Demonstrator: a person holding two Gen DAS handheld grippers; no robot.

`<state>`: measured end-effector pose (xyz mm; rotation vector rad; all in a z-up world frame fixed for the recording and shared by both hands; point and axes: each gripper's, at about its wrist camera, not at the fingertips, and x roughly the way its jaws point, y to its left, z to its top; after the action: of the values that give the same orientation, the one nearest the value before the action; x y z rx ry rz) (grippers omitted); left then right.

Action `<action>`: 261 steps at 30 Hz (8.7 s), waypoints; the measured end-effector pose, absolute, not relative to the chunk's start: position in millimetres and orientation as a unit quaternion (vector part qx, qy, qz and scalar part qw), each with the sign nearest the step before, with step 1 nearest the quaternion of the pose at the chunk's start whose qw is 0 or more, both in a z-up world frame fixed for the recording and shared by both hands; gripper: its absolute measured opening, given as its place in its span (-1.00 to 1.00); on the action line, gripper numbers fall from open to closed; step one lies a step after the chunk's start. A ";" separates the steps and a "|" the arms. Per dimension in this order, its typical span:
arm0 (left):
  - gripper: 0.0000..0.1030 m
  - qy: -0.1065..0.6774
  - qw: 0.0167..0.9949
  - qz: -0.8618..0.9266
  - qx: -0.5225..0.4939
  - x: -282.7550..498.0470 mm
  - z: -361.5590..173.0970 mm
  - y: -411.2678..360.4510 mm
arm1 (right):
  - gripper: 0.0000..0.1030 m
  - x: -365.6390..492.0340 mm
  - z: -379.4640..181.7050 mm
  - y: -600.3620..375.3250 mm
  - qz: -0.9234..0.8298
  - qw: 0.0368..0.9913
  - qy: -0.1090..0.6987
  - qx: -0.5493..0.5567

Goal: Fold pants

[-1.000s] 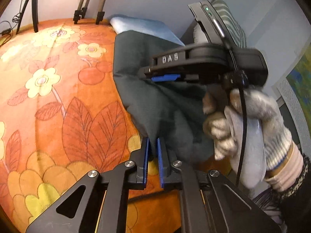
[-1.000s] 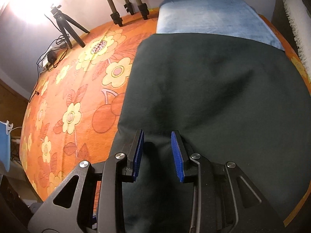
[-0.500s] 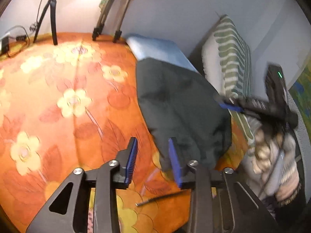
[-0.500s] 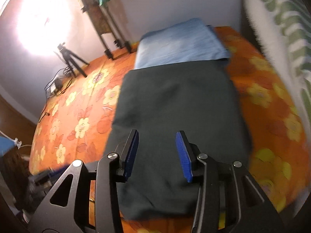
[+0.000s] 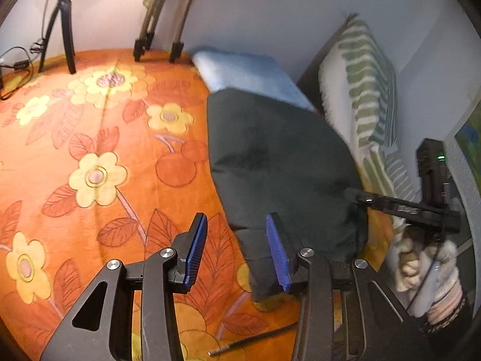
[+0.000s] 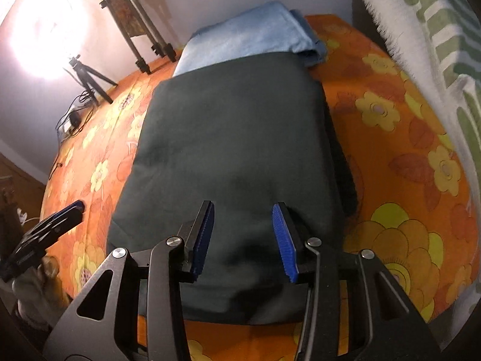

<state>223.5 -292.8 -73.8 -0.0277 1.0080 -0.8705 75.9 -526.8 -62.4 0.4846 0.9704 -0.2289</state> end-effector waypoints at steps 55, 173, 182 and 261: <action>-0.82 0.452 0.811 -0.370 -0.030 278.5 -91.7 -387.3 | -0.37 119.7 -78.4 -588.5 -0.115 0.846 0.428 0.295; -0.61 0.324 0.886 -0.330 0.044 418.5 -1.3 -496.0 | 0.06 315.0 -6.2 -698.2 -0.191 0.902 0.357 0.147; -0.39 0.320 0.884 -0.338 0.045 381.7 27.1 -468.4 | 0.10 273.5 25.7 -676.4 -0.205 0.906 0.343 0.137; 0.59 0.294 0.889 -0.344 0.061 157.7 29.6 -301.9 | 0.81 43.1 42.1 -453.6 -0.221 0.932 0.280 0.062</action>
<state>157.7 -301.9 29.6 0.1277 0.6104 -0.7155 43.1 -453.6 42.1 0.1276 0.5739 -0.4524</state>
